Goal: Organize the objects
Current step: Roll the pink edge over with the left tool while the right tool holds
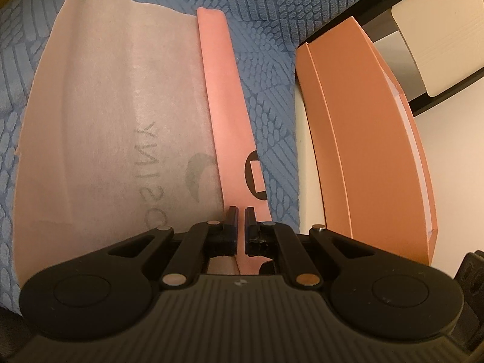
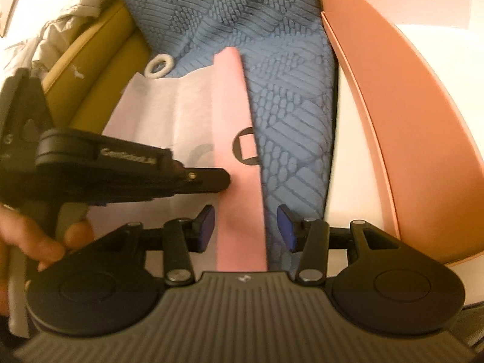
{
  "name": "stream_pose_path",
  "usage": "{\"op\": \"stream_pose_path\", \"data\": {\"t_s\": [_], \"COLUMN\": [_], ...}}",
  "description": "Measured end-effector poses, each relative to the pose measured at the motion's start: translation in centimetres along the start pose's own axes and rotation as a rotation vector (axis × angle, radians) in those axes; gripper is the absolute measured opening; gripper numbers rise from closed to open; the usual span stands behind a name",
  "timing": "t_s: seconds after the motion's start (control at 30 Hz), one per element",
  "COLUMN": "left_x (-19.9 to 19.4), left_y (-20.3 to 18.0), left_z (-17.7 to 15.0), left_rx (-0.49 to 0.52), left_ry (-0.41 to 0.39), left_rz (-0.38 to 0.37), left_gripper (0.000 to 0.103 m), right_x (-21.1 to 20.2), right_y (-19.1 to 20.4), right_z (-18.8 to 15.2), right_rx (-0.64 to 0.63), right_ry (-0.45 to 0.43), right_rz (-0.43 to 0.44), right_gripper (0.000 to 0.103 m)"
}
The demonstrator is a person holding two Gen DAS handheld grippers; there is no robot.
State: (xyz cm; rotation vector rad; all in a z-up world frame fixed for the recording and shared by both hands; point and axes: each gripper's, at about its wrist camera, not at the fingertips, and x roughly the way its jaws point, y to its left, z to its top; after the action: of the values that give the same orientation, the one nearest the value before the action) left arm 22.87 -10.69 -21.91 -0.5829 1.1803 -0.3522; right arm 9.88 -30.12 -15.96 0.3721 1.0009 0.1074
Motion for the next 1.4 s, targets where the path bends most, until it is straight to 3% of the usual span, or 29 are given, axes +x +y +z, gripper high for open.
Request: {"op": "stream_pose_path", "data": {"t_s": [0.23,0.4,0.47,0.5,0.6,0.77,0.93,1.0,1.1,1.4], "left_x": [-0.4,-0.6,-0.7,-0.8,-1.1,-2.3,-3.2,-3.1,-2.9,-2.7], "left_y": [0.5,1.2,1.4,1.4,1.3,1.2,1.5,1.6,1.7,1.7], "left_z": [-0.1,-0.1,-0.1,-0.1,0.0,0.2,0.5,0.6,0.6,0.5], "left_rx": [-0.026,-0.056,-0.067,-0.069,-0.073,-0.090,-0.123,-0.139,-0.156,-0.128], "left_ry": [-0.005,-0.008,-0.011,-0.014,-0.025,-0.064,-0.080,-0.079,-0.068,-0.049], "left_rz": [0.006,-0.001,-0.004,-0.001,0.003,-0.032,-0.117,-0.135,-0.151,-0.101], "left_gripper": [0.004,0.004,0.004,0.004,0.004,0.004,0.006,0.014,0.016,0.013], "right_x": [0.6,0.6,0.7,0.8,0.9,0.8,1.0,1.2,1.5,2.1], "right_y": [-0.4,0.1,0.6,1.1,2.0,3.8,5.6,6.3,6.9,7.6], "right_z": [0.0,0.0,0.1,0.3,0.5,0.4,0.2,0.3,0.2,0.0], "right_rx": [0.076,0.098,0.078,0.053,-0.008,-0.120,-0.217,-0.253,-0.292,-0.349], "right_ry": [0.029,-0.001,-0.012,-0.012,-0.005,-0.003,0.000,0.006,0.013,0.029], "right_rz": [0.117,0.168,0.142,0.113,0.026,-0.075,-0.156,-0.181,-0.194,-0.199], "right_gripper": [0.050,0.047,0.030,0.015,0.009,0.009,0.009,0.009,0.009,0.011]}}
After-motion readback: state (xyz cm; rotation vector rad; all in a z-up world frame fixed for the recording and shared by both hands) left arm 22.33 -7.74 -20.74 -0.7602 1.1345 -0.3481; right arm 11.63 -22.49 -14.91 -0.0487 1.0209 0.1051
